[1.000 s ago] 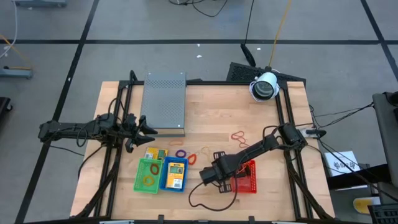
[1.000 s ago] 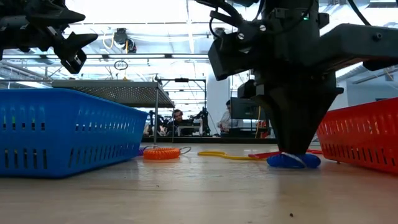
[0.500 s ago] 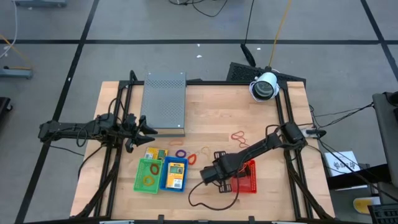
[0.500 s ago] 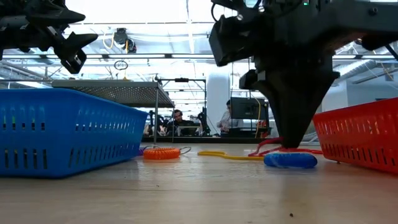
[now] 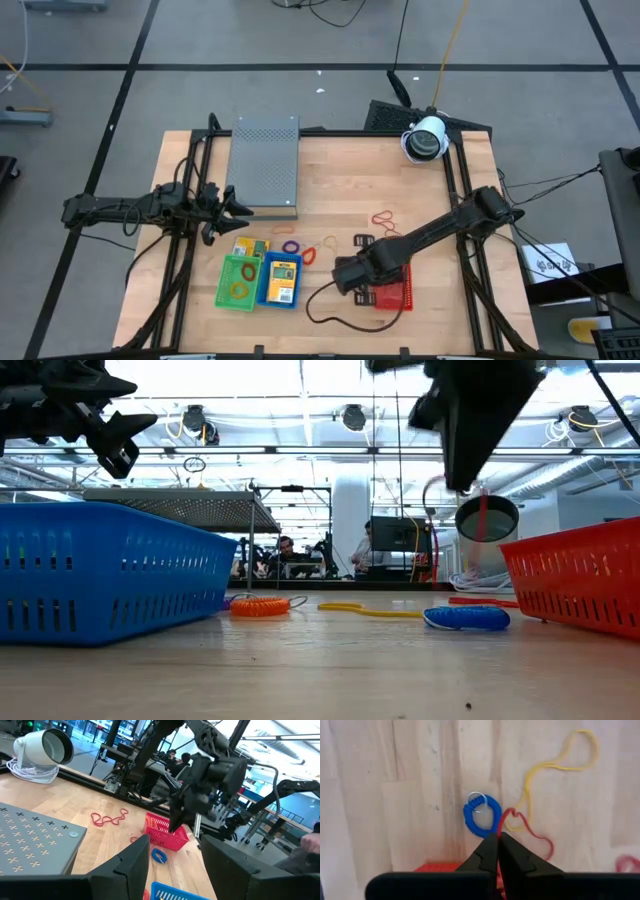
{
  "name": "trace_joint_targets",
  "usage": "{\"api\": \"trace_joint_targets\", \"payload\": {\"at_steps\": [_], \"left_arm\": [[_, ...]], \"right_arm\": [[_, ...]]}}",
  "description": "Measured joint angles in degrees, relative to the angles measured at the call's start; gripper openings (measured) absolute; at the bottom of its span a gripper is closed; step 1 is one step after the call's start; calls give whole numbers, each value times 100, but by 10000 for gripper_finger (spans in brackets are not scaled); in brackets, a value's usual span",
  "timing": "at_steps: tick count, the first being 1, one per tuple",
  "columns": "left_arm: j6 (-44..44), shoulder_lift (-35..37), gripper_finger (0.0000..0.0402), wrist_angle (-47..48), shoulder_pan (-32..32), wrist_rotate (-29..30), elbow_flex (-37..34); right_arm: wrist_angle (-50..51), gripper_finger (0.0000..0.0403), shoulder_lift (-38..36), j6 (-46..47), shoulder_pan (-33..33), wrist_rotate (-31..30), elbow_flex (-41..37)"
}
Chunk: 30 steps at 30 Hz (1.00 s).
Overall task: Pick & Place Office Desk Supplies
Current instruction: Put the red rubber band into the red bin
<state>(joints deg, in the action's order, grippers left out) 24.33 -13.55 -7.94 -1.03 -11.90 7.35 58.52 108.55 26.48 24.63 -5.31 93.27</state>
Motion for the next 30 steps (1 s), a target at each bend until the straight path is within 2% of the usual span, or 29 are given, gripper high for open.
{"api": "trace_joint_targets", "payload": {"at_steps": [8, 12, 18, 30], "left_arm": [[3, 1, 186, 0, 0, 1, 0], [6, 1, 186, 0, 0, 0, 0], [0, 1, 186, 0, 0, 1, 0], [2, 1, 186, 0, -1, 0, 0]], "right_arm": [[925, 0, -824, 1373, 397, -232, 0], [1456, 0, -1194, 2175, 673, -173, 2], [1710, 0, -1554, 3013, 1049, 104, 2], [2132, 0, -1824, 3073, 1323, 83, 4]]}}
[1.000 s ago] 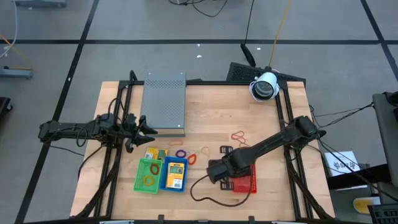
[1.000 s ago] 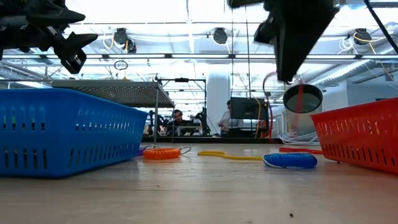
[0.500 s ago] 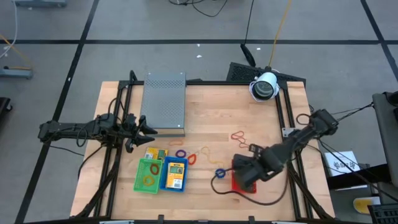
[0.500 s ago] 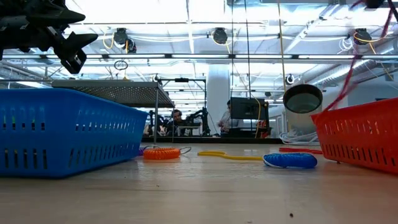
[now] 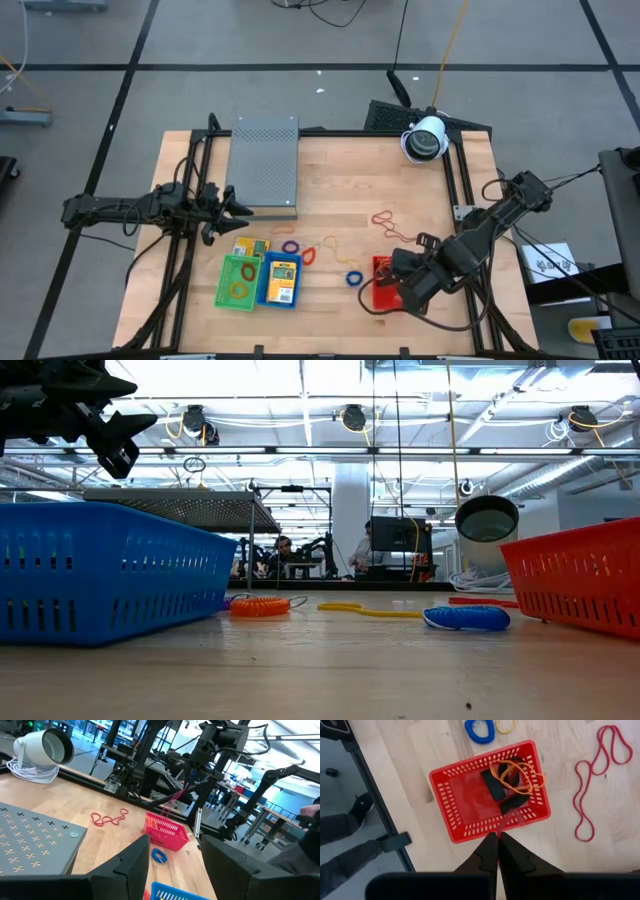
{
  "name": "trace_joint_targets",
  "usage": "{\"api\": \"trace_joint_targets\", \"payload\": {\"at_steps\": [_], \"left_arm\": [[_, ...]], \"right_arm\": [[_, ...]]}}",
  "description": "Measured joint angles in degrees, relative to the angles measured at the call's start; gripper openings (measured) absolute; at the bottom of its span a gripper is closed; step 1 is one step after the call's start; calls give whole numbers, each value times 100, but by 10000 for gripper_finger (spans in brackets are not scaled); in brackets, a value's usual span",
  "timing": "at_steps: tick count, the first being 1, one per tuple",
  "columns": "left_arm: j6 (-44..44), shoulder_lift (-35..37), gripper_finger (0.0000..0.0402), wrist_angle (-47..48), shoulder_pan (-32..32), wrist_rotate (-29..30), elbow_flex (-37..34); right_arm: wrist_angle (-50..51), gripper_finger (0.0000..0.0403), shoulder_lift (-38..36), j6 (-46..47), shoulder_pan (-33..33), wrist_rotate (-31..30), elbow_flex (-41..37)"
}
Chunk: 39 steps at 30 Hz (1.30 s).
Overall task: Pick & Place Office Desk Supplies
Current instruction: Put the red rubber band into the red bin
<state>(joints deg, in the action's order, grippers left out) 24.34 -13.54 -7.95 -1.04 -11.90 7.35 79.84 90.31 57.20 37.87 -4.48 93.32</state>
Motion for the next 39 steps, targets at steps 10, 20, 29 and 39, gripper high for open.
{"api": "trace_joint_targets", "payload": {"at_steps": [10, 20, 29, 39], "left_arm": [[1, -1, 186, 0, 1, 0, 0], [-1, -1, 186, 0, 2, 0, 0], [-1, -1, 186, 0, 2, 0, 0], [3, 0, 186, 0, 0, 0, 0]], "right_arm": [[-583, 0, 32, 16, 90, 30, -507], [-2029, 0, 32, -35, 88, 182, -1531], [-3113, 0, 32, -27, 45, 211, -2696], [-3464, 0, 12, 346, 48, 279, -2857]]}}
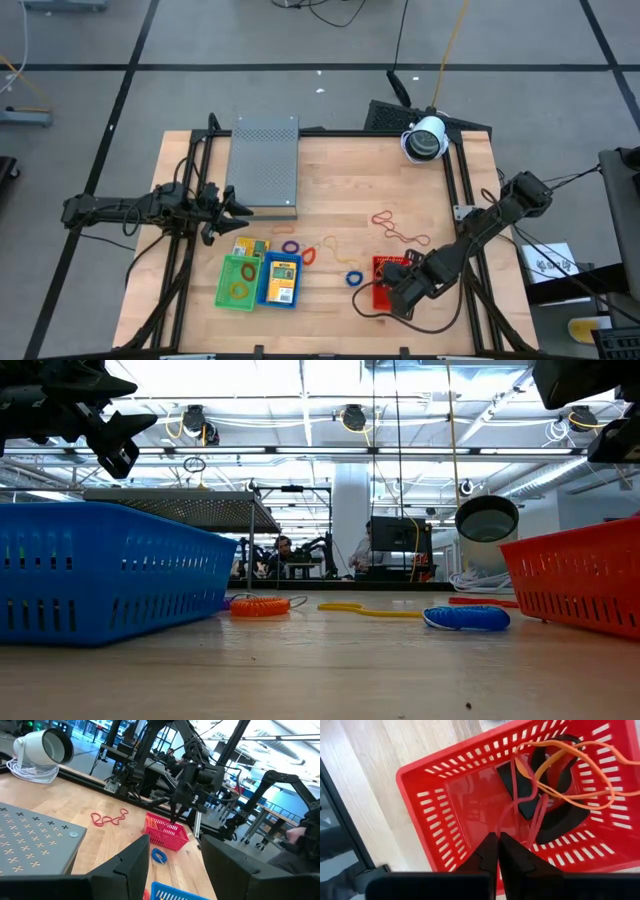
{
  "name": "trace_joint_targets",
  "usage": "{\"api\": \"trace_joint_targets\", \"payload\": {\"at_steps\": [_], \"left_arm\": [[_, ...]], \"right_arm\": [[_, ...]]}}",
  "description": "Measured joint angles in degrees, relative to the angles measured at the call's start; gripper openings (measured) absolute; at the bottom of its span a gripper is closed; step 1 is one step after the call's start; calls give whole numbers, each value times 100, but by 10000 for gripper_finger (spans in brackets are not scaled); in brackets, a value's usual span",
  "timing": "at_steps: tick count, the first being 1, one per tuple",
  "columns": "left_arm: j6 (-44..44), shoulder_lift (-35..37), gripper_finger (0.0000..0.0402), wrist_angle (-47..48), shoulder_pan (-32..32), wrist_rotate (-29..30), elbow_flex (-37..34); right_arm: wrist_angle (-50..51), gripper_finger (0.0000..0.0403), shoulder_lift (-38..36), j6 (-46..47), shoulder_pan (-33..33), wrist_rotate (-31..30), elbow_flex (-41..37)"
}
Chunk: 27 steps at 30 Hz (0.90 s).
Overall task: Pick & Place Office Desk Supplies
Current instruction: Put the red rubber band into the red bin, then put the blue spring rubberband into the green bin
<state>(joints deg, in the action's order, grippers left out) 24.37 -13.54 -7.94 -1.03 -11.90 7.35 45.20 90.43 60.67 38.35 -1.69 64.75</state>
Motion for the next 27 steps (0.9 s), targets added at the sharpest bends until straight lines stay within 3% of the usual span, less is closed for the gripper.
{"api": "trace_joint_targets", "payload": {"at_steps": [15, 27], "left_arm": [[1, -1, 186, 0, 1, 0, 0], [-3, -2, 186, -1, 1, 0, 0]], "right_arm": [[0, 81, -4, 15, 2, 27, 0], [73, 90, -186, -181, 3, -14, 22]]}}
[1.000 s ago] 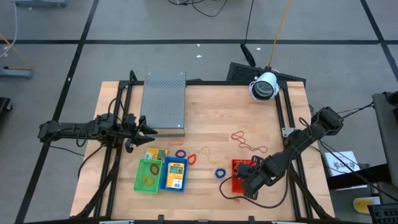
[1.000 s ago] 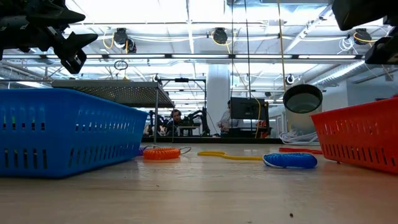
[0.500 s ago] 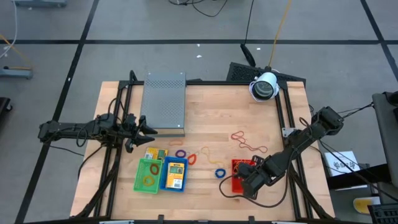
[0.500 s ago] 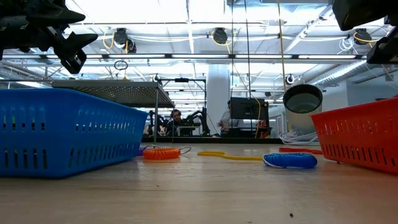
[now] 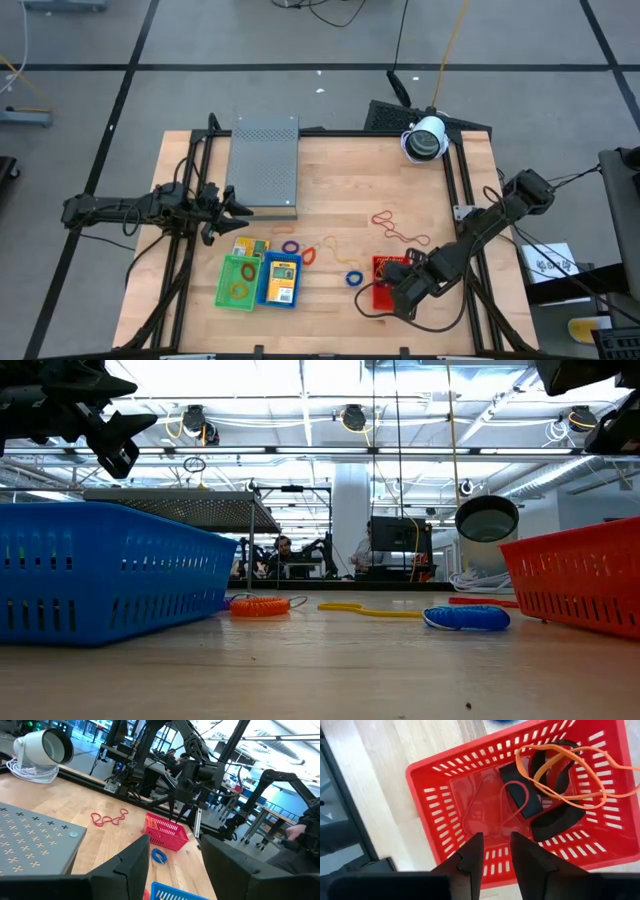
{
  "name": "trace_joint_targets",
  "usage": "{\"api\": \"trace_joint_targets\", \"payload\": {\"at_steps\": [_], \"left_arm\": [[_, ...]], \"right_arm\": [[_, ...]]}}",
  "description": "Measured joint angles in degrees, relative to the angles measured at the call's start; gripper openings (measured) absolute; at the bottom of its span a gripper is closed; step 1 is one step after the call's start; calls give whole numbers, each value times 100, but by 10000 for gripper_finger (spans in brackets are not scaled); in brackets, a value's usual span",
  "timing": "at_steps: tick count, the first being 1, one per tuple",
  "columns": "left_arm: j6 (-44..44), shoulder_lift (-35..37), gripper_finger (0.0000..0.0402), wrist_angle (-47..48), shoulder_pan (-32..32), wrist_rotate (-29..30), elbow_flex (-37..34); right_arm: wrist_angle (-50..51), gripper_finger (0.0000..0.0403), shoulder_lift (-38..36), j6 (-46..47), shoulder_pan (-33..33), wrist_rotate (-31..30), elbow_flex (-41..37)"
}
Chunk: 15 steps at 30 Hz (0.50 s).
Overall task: Pick & Place Office Desk Supplies
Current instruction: Put the blue spring rubberband into the green bin
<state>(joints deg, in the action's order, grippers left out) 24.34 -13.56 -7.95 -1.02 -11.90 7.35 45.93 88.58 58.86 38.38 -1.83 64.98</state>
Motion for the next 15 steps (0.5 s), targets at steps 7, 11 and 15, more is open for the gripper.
{"api": "trace_joint_targets", "payload": {"at_steps": [7, 11, 15], "left_arm": [[0, 1, 186, 0, -1, 0, 0], [-2, 1, 186, 1, 1, 0, 0], [2, 1, 186, 0, -1, 0, 0]], "right_arm": [[40, 89, 0, -702, -36, -166, 575], [-51, 89, 16, -1476, -129, -280, 1052], [-94, 89, 249, -2239, -308, -261, 1507]]}}
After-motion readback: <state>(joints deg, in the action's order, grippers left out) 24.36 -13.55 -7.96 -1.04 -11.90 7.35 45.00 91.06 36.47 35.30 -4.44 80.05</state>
